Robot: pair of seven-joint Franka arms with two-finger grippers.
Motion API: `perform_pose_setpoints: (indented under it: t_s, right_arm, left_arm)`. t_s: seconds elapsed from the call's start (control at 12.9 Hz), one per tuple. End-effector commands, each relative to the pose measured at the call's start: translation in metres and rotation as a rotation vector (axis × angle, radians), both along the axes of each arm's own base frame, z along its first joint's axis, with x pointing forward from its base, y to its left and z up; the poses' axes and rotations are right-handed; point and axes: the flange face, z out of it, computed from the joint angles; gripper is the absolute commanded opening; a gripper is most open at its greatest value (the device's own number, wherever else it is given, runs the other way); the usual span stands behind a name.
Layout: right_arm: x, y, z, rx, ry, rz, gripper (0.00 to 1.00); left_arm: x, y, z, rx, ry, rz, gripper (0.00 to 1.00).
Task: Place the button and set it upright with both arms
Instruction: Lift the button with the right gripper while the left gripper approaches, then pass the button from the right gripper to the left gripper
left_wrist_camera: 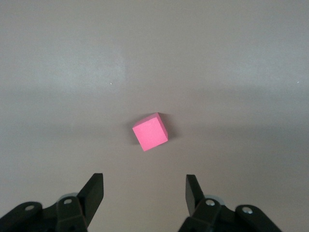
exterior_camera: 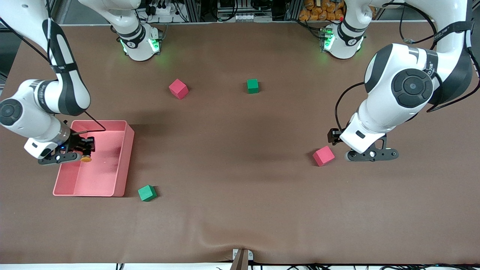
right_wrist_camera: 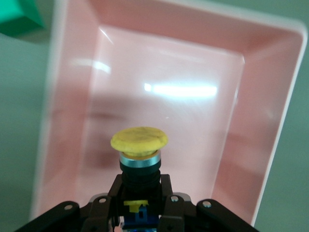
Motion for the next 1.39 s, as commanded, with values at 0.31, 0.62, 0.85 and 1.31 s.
perform_pose_setpoints:
  t_s: [0.31, 0.62, 0.85, 1.31]
  right_arm:
    - [0.025, 0.253, 0.063, 0.047, -0.074, 0.309, 0.0]
    - [-0.02, 0.461, 0.028, 0.115, -0.084, 0.245, 0.0]
    - [-0.103, 0.593, -0.022, 0.212, -0.132, 0.125, 0.0]
    - [-0.128, 0.633, -0.075, 0.29, -0.161, 0.035, 0.0]
  left_arm:
    - [0.006, -0.02, -0.044, -0.063, 0.093, 0.022, 0.77]
    - [0.009, -0.027, -0.079, -0.096, 0.153, 0.037, 0.77]
    - [0.006, -0.05, -0.119, -0.142, 0.224, 0.042, 0.77]
    - [0.001, -0.064, -0.205, -0.093, 0.322, 0.071, 0.77]
